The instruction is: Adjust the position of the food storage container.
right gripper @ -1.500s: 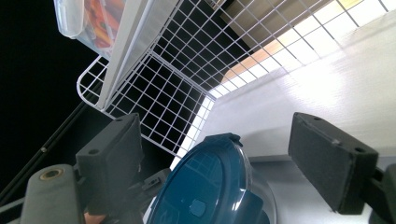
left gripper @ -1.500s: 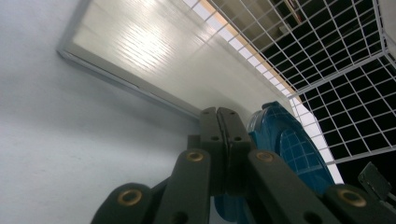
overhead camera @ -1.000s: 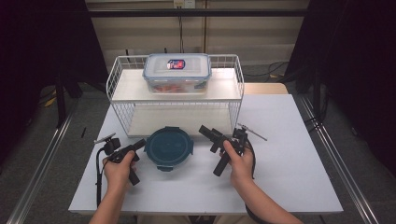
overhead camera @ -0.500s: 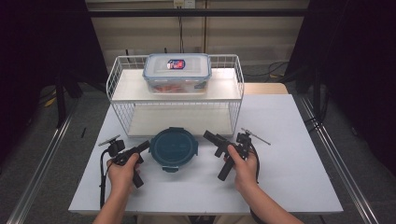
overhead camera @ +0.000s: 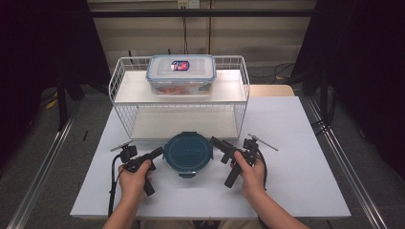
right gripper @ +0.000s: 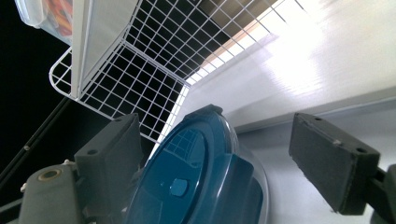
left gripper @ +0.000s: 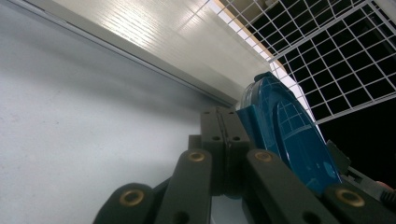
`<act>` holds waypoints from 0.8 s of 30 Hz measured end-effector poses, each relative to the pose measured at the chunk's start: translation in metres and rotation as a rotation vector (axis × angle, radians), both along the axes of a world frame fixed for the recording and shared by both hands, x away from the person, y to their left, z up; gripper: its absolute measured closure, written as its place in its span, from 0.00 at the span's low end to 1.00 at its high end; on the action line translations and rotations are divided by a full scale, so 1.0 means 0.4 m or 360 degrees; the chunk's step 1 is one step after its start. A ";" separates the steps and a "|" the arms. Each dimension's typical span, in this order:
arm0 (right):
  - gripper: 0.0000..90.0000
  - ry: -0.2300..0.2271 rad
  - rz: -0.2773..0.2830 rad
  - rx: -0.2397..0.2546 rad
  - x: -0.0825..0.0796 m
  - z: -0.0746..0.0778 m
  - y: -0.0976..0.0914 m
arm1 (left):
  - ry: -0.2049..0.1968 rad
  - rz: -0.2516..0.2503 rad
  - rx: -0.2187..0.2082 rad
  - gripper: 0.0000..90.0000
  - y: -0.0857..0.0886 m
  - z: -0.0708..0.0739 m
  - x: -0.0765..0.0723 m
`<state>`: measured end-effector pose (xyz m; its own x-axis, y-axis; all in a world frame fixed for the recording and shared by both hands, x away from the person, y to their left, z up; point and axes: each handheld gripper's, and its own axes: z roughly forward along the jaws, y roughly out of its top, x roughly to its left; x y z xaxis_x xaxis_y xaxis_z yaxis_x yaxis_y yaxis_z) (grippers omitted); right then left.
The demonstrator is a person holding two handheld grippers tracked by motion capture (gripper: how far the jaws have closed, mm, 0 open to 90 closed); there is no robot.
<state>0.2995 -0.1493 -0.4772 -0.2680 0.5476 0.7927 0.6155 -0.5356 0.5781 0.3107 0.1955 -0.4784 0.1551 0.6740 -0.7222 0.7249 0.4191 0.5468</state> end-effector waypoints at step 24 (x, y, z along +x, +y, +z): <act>0.19 0.0101 -0.0007 0.0036 -0.005 -0.033 0.008 | -0.0077 -0.0055 -0.0174 0.34 0.017 0.016 -0.006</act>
